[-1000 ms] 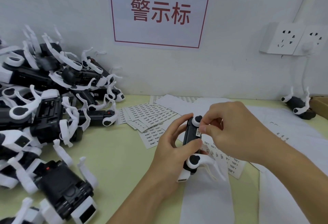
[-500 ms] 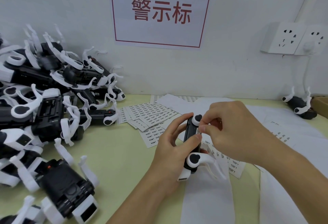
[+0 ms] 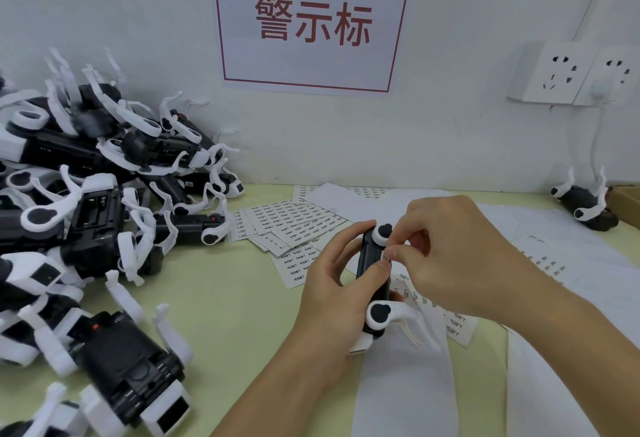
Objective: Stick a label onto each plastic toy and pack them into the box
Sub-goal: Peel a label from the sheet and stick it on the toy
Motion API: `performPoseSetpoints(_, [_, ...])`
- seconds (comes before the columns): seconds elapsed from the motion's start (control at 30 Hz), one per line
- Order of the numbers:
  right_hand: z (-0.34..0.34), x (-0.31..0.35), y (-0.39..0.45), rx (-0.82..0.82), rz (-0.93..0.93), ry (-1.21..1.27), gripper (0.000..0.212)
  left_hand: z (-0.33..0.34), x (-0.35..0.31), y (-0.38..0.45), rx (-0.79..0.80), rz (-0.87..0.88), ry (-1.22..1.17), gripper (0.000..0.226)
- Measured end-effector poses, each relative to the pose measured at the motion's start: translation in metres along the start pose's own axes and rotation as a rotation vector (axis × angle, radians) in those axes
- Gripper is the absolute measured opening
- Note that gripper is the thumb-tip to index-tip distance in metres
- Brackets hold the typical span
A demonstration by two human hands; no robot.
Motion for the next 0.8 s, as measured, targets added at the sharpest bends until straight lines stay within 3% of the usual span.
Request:
performPoseSetpoints(0.23, [-0.002,0.004,-0.002,-0.012,0.000,-0.095,0.012,0.001,-0.001,-0.001,-0.010,0.021,0.023,0.041])
performPoseSetpoints(0.8, [-0.008,0.006,-0.005,-0.106,0.181,-0.352,0.012,0.002,-0.004,-0.005,0.004,0.035,0.047,0.044])
Point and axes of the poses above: each hand's wrist, its own y-axis towards the middle knuckle, its own z-axis out of the palm, x = y × z, the point moved 5 cm from there along y, towards the middle knuckle, and after that the axes turned 1 degree about x, right-handed, at the moved point
